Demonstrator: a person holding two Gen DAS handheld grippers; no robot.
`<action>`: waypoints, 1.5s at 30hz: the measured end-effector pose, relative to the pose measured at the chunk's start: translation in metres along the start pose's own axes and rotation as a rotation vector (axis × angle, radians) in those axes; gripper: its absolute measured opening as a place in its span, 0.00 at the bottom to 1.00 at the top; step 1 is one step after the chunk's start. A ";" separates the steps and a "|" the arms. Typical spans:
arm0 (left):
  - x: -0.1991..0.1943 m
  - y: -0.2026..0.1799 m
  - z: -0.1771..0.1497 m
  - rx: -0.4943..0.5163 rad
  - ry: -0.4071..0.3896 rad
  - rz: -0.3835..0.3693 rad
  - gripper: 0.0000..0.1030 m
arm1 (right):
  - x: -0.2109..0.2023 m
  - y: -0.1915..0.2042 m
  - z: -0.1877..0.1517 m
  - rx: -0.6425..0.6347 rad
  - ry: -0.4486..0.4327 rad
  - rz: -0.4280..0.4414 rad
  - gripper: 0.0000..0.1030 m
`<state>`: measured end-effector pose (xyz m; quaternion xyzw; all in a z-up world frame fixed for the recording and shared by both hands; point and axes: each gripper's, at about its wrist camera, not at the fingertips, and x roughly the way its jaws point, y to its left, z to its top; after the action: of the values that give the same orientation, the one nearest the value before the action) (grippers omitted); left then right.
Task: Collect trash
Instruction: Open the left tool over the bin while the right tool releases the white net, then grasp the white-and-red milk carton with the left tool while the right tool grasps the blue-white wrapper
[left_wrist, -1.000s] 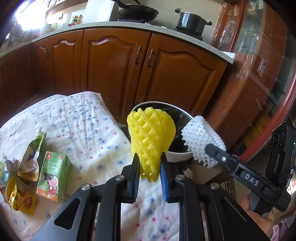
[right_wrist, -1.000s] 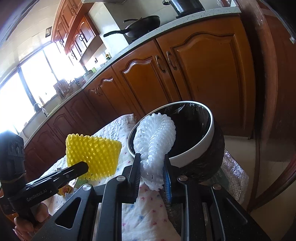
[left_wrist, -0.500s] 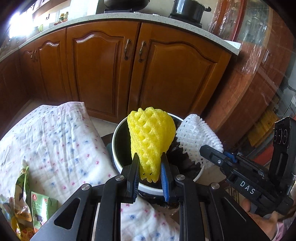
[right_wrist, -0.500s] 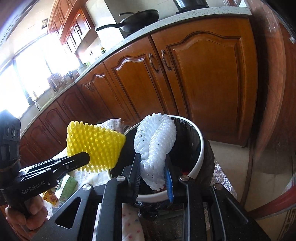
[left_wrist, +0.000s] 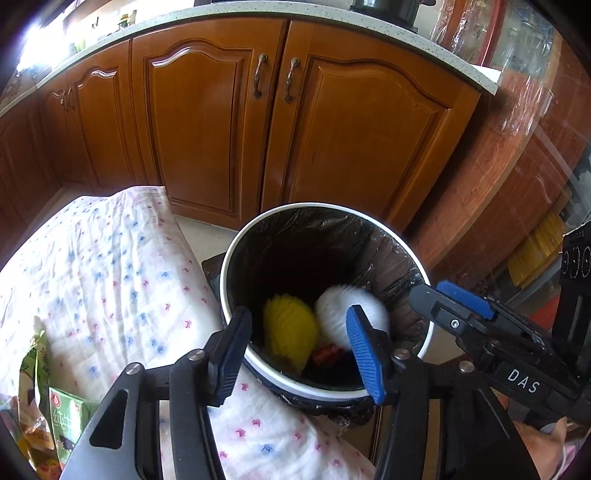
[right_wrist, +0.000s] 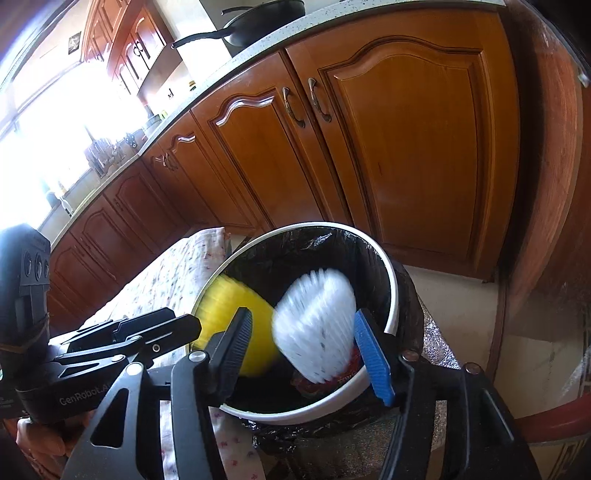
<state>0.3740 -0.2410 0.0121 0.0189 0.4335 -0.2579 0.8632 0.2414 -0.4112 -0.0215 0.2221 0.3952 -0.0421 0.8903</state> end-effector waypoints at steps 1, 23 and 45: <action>-0.003 0.000 -0.002 0.000 -0.009 0.003 0.53 | -0.001 0.000 0.000 0.005 -0.005 0.000 0.61; -0.138 0.046 -0.137 -0.122 -0.155 0.050 0.58 | -0.055 0.062 -0.080 0.061 -0.096 0.159 0.81; -0.228 0.120 -0.233 -0.302 -0.131 0.114 0.65 | -0.047 0.141 -0.147 -0.023 0.014 0.251 0.81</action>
<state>0.1456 0.0206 0.0164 -0.1035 0.4082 -0.1410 0.8960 0.1437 -0.2261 -0.0229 0.2598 0.3711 0.0760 0.8882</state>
